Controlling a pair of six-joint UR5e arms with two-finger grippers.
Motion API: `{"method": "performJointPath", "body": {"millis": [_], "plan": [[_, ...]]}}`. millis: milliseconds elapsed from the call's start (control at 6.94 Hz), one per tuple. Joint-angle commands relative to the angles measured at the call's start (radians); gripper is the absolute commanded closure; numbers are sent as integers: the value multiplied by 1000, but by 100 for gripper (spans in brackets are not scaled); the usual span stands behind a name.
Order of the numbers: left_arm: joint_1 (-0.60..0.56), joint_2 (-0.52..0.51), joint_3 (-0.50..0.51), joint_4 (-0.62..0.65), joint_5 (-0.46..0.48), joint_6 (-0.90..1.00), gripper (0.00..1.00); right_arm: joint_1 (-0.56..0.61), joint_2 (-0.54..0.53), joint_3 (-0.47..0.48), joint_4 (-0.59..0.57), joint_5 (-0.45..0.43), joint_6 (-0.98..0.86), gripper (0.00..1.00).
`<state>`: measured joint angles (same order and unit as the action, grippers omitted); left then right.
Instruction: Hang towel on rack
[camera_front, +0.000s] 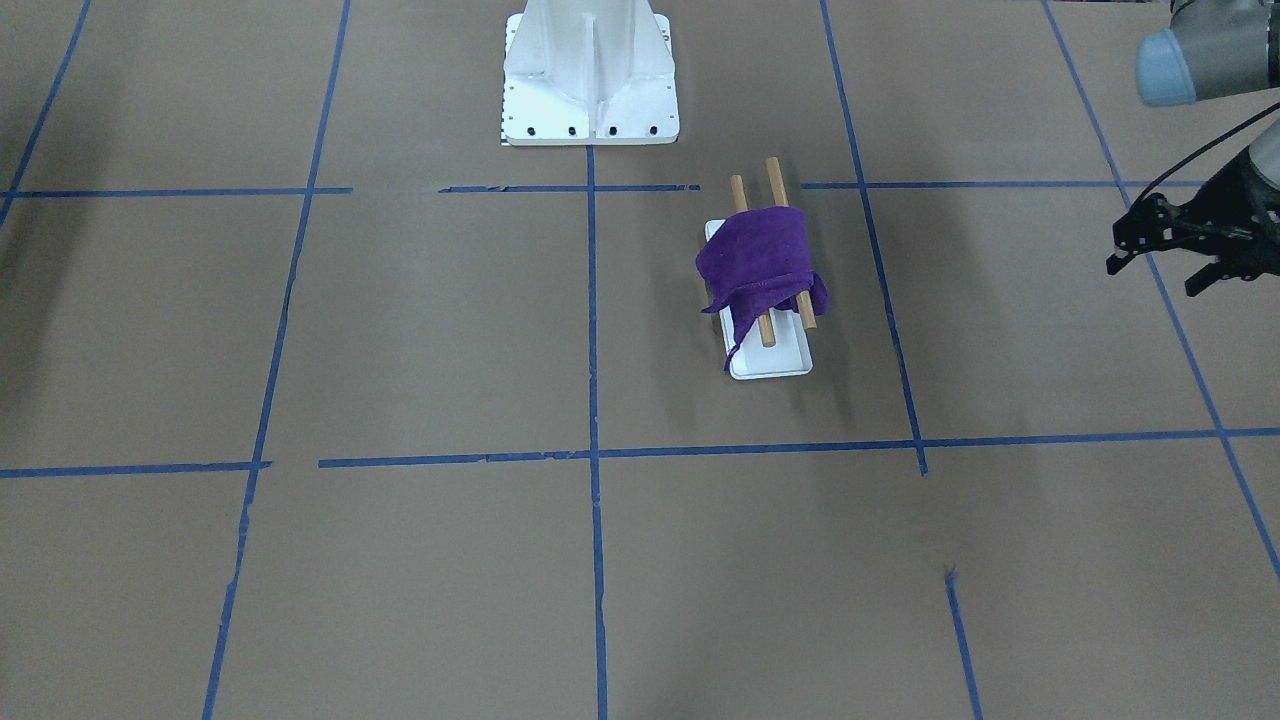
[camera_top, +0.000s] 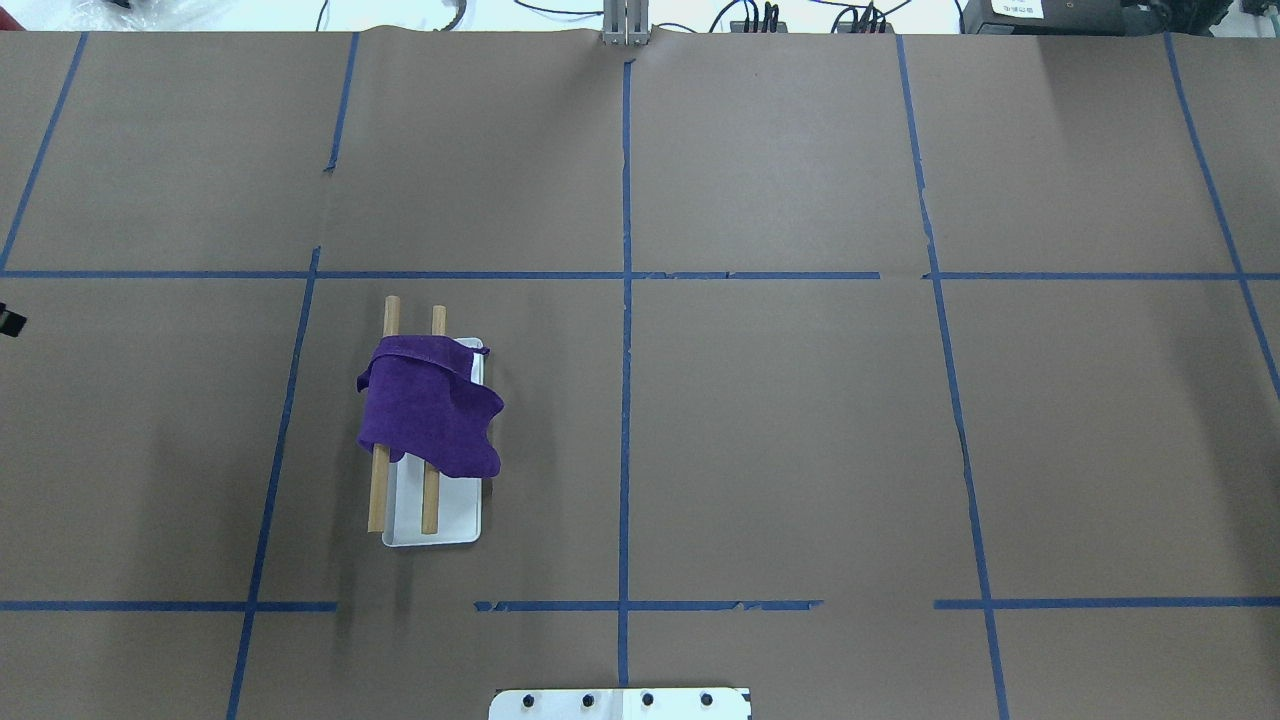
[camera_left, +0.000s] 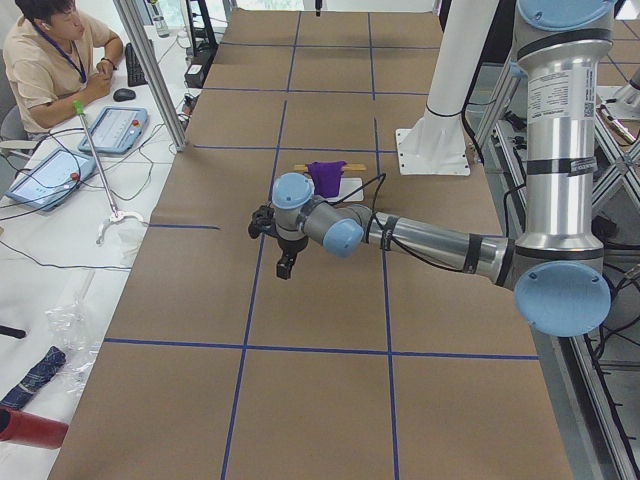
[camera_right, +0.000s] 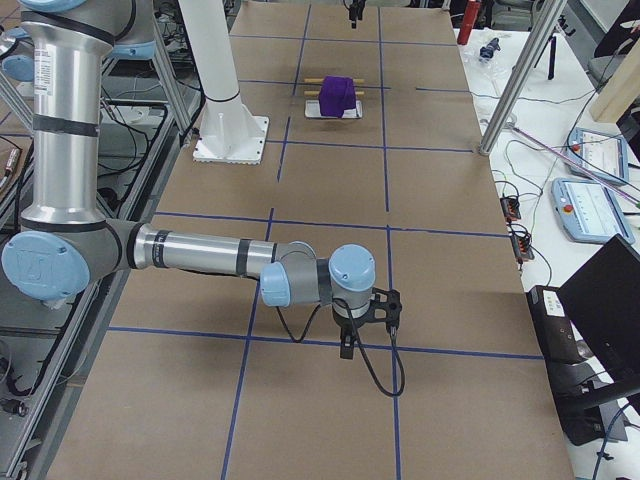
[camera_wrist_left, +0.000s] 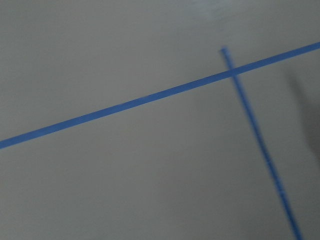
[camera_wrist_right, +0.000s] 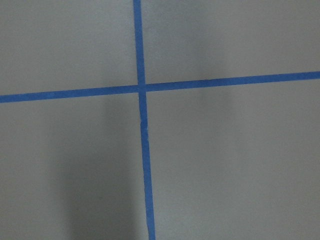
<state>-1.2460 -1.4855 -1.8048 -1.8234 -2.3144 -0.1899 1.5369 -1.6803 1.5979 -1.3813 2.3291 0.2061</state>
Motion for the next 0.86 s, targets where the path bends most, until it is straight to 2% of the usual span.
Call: {"method": "performJointPath", "body": {"millis": [0,144,720], "plan": [[-181,23,25,218,6,364,0,11,11,-3,-92,-34,-5,0],[-241,57,30,222,4,413,0,20,19,2,-85,-127,-10,0],[-316,63,52,222,-2,418,0,19,10,8,-79,-131,-10,0]]}}
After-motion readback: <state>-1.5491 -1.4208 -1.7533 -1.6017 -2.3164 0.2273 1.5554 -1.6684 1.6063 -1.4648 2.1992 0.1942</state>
